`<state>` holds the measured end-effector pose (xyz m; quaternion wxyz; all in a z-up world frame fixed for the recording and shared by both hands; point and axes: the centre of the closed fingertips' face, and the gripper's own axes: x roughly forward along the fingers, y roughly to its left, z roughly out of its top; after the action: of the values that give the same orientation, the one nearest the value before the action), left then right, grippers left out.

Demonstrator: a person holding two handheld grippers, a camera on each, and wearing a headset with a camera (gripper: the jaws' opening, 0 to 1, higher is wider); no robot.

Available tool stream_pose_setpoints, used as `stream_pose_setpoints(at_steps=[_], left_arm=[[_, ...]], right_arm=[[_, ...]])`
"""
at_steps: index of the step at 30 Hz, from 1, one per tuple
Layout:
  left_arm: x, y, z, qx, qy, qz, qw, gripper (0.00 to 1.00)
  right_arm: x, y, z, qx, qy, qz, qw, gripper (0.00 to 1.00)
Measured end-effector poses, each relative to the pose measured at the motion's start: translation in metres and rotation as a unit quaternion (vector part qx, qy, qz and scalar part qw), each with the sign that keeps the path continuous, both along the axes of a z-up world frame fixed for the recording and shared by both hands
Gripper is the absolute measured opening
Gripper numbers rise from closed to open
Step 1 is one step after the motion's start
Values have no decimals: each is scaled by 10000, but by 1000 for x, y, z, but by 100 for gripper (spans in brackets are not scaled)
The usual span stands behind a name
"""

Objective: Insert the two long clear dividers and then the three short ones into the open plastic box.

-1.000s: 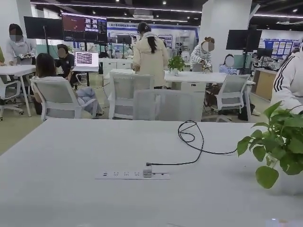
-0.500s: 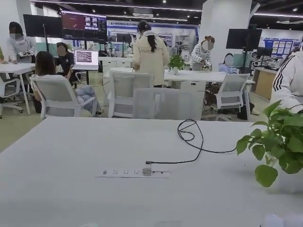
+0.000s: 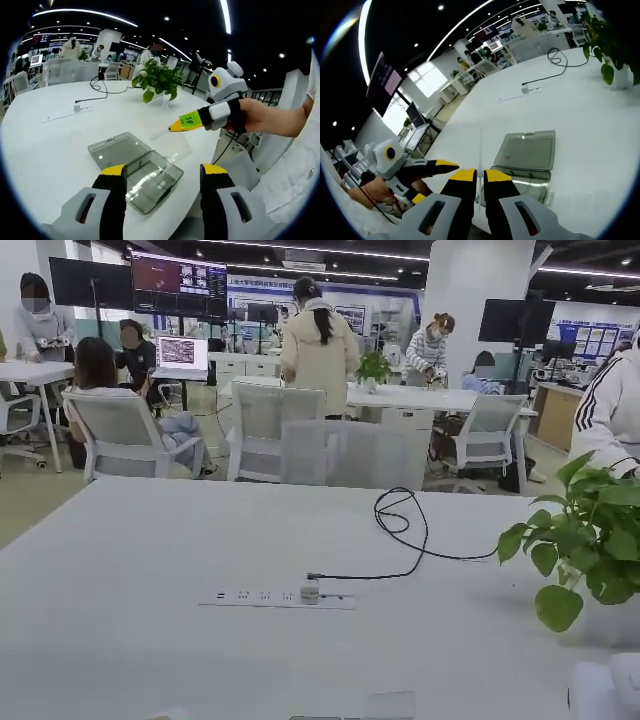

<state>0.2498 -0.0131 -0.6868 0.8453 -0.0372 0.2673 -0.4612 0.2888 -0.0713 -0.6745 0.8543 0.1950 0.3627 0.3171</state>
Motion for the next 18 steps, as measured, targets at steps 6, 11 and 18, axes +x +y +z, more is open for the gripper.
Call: stream_pose_setpoints(at_steps=[6, 11, 18], left_arm=[[-5, 4, -8, 158, -378, -365, 9985, 73], [-8, 7, -18, 211, -547, -620, 9964, 81], [-17, 6, -28, 226, -551, -877, 9944, 86]], right_arm=[[4, -11, -15, -305, 461, -48, 9985, 7], [4, -22, -36, -716, 1008, -73, 9923, 7], [-1, -28, -58, -1059, 1560, -122, 9820, 7]])
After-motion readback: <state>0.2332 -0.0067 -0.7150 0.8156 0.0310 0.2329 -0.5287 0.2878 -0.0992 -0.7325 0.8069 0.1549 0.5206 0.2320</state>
